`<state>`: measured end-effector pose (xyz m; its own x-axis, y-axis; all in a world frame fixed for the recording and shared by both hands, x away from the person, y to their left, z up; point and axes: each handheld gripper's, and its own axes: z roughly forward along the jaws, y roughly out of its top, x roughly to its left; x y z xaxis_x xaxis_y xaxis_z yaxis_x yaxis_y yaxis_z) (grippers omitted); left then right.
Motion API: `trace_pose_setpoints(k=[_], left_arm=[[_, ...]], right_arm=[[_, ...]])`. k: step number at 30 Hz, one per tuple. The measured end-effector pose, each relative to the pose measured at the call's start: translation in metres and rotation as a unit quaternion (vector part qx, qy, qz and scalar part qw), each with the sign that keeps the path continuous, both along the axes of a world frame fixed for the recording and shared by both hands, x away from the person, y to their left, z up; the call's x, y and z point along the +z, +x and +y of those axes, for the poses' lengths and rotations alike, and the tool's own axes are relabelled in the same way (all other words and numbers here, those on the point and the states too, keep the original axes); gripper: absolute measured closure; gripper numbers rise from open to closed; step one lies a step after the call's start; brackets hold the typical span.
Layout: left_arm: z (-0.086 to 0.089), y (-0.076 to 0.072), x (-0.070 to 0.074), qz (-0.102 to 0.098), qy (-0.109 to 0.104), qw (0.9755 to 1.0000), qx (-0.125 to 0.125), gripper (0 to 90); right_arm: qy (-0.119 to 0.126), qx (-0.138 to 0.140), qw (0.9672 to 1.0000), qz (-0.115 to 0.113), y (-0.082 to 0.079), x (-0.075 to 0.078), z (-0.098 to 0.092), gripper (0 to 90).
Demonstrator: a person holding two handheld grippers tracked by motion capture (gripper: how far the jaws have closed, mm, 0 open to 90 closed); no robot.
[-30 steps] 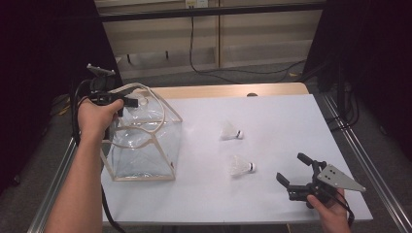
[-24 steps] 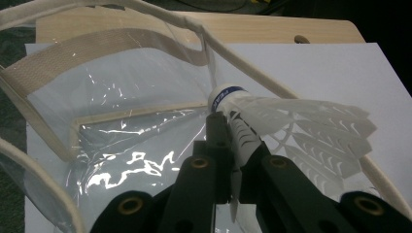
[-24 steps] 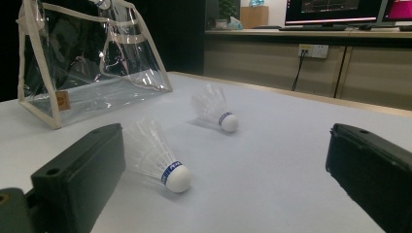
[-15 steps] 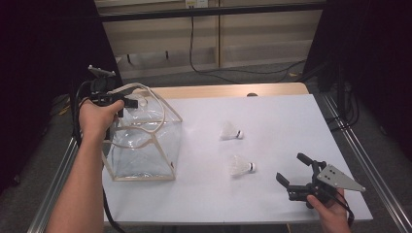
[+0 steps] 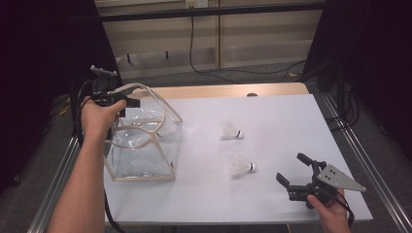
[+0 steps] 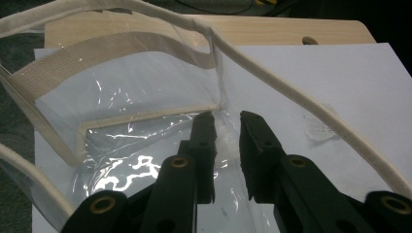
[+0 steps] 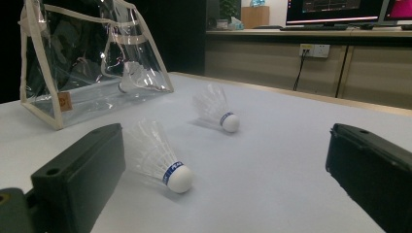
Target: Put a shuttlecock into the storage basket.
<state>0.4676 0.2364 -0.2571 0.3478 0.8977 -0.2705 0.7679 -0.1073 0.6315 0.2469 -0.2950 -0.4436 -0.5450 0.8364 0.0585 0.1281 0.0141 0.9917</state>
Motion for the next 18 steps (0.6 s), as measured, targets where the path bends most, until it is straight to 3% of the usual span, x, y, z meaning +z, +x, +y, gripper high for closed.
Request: trace_pose_setpoints(k=[8,18], left_arm=[[-0.003,-0.006,0.005,-0.006,-0.017,0.9997,-0.015,69.4],[-0.010,-0.015,0.017,0.000,-0.025,0.9980,-0.058,61.5]], right_arm=[[0.000,0.000,1.0000,0.000,0.000,0.000,0.000,0.3],[-0.001,0.000,1.0000,-0.001,0.000,0.000,0.000,0.3]])
